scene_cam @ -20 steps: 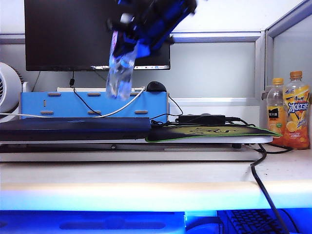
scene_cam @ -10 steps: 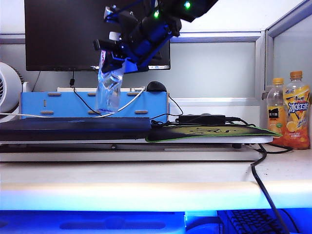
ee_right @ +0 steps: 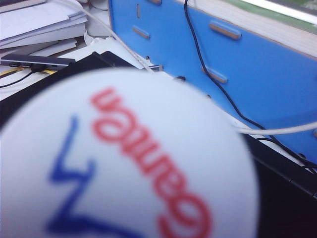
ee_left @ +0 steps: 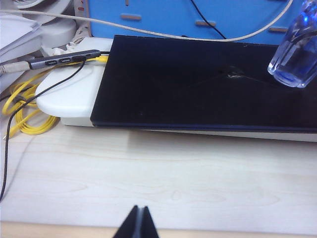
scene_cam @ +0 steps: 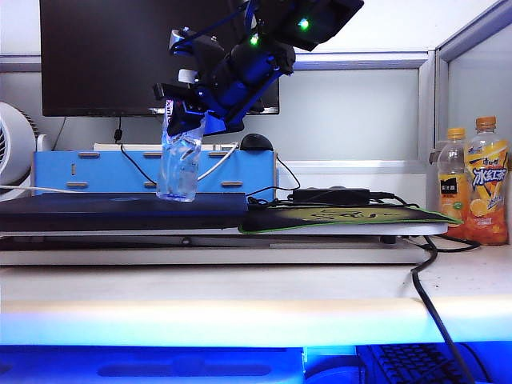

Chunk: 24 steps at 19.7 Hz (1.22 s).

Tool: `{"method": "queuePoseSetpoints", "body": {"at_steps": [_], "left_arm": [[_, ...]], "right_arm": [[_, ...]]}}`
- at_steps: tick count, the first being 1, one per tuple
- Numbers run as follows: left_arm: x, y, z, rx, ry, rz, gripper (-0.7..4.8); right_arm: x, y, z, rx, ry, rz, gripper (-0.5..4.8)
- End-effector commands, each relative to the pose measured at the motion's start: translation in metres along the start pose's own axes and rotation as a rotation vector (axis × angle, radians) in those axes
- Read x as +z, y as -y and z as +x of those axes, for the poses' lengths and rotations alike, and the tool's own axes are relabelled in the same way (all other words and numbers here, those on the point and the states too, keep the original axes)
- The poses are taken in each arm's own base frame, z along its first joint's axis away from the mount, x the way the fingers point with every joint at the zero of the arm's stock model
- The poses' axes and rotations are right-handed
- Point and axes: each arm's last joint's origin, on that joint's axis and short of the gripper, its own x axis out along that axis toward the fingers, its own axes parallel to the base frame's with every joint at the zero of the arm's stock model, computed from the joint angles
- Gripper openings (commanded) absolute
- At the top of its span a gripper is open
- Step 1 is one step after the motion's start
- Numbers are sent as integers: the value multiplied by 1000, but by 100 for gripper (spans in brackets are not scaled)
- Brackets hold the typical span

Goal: Pick up the mineral water bottle and place it on the laptop.

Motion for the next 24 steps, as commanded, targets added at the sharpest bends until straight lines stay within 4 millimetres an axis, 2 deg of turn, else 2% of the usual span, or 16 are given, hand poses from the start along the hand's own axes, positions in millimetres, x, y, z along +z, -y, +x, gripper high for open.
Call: {"method": "queuePoseSetpoints", "body": {"at_steps": [1,2,3,4,5,10,14,20,24], "left_arm": [[0,0,0,-1,3,1,-2],[0,0,0,-1,3,1,-2],[0,0,0,-1,3,2,-2],[0,0,0,-1,3,1,-2],[0,0,0,-1,3,1,-2],[0,0,0,-1,3,2,-2],[0,0,0,-2,3,1,-2],[0,0,0,-1,3,1,-2],[0,0,0,-1,3,1,-2]], "right_arm": [[8,-1,0,2,51,-21,-3],[9,-2,-1,6,54,-36,57],[10,-3,-1,9,61,-40,203],[11,-4,-1,9,69,-50,384],[12,-6,-1,12,72,-62,446],[15,-18,-1,32,80,-99,445],[26,-24,-10,38,111,-115,445],[56,-22,-38,-19,187,-139,445],[90,-22,-76,-68,279,-164,438]]}}
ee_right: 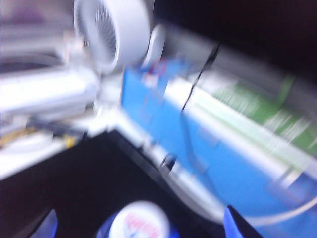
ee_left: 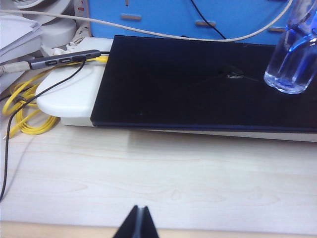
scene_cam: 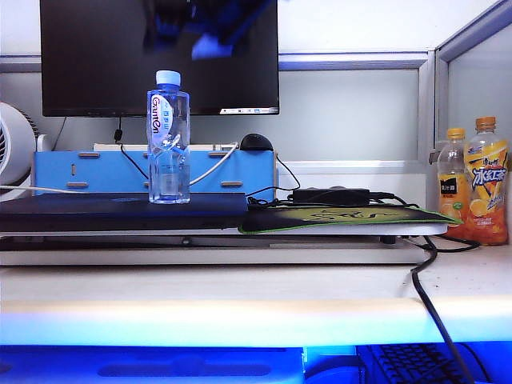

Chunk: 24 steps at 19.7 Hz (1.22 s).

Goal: Pick up the mineral water bottle and place it on the laptop.

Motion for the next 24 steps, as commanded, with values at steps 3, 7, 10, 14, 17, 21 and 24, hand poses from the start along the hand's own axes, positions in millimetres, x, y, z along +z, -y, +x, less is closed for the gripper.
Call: {"method": "queuePoseSetpoints", "body": {"at_steps": [3,7,10,14,17,21,24], "left_arm": [[0,0,0,-1,3,2,-2],[0,0,0,-1,3,2,-2],[0,0,0,-1,3,1,-2],[0,0,0,-1,3,1,-2],[0,0,0,-1,2,2,-2],[0,0,0,-1,2,2,-2],[0,0,0,-1,2,1,-2]], "right_arm": [[63,13,-56,-194,119,-40,-2],[126,21,-153,-335,190,-128,-1],[147,26,-223,-411,181,-120,-1],[146,24,-306,-463,52,-122,-1],[142,20,-352,-522,12,-117,-1],[129,15,-386,-577,-72,-106,-1],[109,12,-392,-624,16,-92,-1]]}}
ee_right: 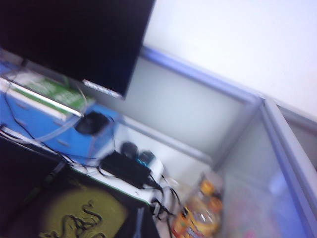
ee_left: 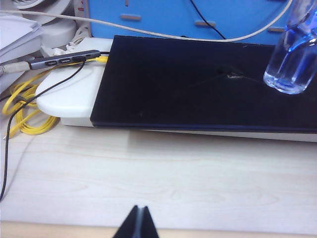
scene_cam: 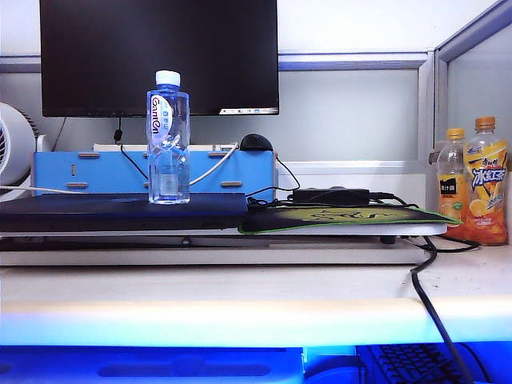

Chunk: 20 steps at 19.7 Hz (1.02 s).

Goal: Pick up the mineral water bottle and place it on the laptop.

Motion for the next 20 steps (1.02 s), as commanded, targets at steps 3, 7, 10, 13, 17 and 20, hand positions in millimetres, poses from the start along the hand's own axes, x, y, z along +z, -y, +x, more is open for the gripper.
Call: {"method": "queuePoseSetpoints", "body": {"at_steps": [3,7,10,13,17,20], "left_arm": [[0,0,0,-1,3,2,-2],[0,0,0,-1,3,1,-2],[0,0,0,-1,3,2,-2],[0,0,0,-1,3,2,-2],[0,0,0,-1,3,2,-2],[0,0,0,-1,3,1,-2]], "right_arm": [[-54,-16,14,-90,209,87,0],[-134,-39,43,-77,205,214,34],[-191,-51,52,-87,100,280,41],[-239,-60,45,-140,43,330,59],[-277,-69,28,-172,75,357,68],[-297,-77,25,-59,98,348,67]]}}
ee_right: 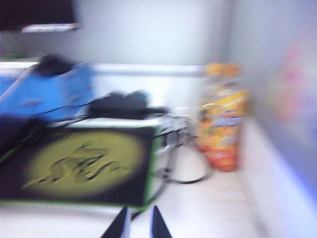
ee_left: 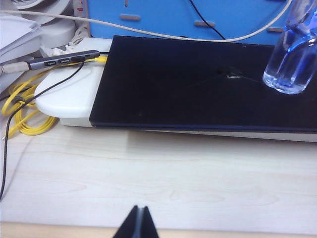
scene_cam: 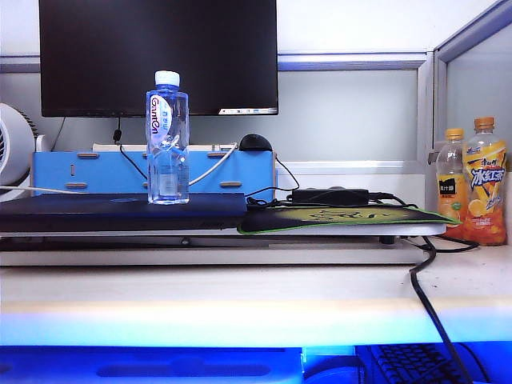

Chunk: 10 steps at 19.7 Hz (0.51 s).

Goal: Pick up the mineral water bottle and place it on the laptop.

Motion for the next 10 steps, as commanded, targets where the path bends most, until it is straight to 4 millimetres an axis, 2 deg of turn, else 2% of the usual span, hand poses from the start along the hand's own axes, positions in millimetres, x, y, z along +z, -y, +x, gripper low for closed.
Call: {"method": "queuePoseSetpoints", "body": {"at_steps": [1,5,6,10], "left_arm": [[0,0,0,0,2,1,-2],[0,0,0,0,2,1,-2],[0,0,0,0,3,1,-2],[0,0,0,0,3,2,-2]], "right_arm": [[-17,-1,-4,114,11,2,67],[-52,0,-2,106,-92,5,66],[-57,1,-2,85,-135,4,51],[-66,4,-4,-15,-232,-5,50]]}}
